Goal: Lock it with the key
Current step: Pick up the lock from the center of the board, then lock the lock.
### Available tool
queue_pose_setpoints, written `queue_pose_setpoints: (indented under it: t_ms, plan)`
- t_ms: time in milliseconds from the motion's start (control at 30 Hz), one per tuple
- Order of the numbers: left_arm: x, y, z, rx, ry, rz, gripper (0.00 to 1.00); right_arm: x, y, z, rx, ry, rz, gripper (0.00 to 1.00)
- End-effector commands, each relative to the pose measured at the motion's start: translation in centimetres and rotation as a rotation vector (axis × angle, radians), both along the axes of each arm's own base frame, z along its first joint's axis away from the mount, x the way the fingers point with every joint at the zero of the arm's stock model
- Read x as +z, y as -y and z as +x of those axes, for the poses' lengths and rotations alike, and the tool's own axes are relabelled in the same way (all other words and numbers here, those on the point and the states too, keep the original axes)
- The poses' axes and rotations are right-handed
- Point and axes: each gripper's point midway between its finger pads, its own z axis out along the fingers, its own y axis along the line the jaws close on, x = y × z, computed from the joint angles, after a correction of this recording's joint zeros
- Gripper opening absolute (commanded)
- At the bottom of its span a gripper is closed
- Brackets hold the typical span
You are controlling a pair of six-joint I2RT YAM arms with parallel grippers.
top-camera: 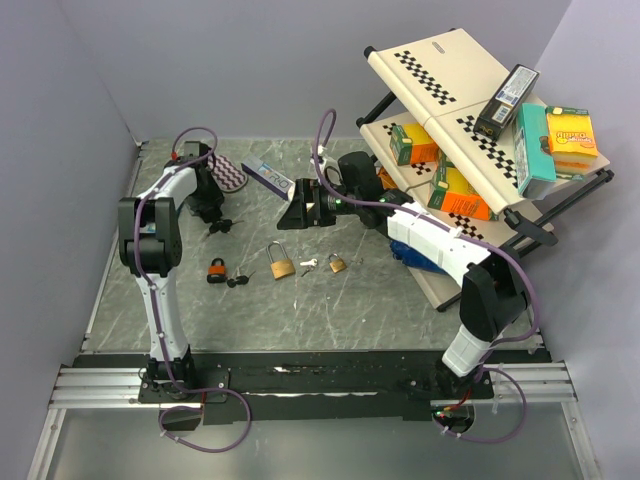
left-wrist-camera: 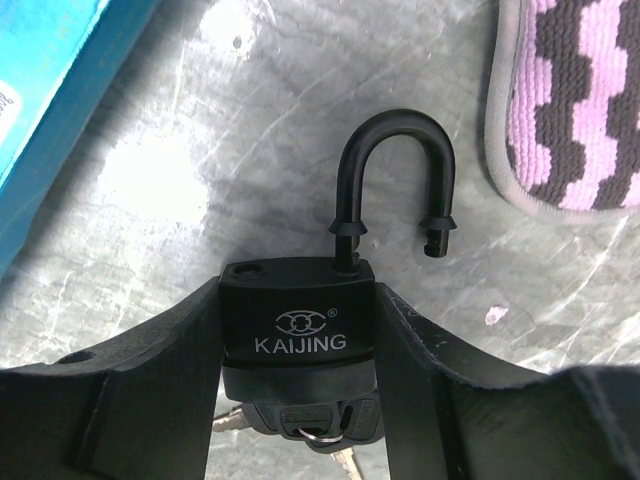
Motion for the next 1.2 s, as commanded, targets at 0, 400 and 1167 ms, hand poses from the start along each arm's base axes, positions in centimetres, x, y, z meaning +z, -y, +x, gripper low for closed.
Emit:
queue_pose_setpoints:
  t_ms: [0,400,1167]
  plan:
    - [4.6,0.7,1.0,0.003,0.114,-0.025,0.01,3.7,0.3,-0.2,0.015,0.109,0.057,1.0]
    - [9.3,1.1,0.8,-0.031,0.249,-0.024,0.01,5.3,1.0,0.4,0.02,0.35,-0.019,1.0]
    - [30.5,6.5,-8.6,-0.079,0.68,-0.391,0.01,12.9,-3.1,2.5,0.018,0.485,0.208,1.0]
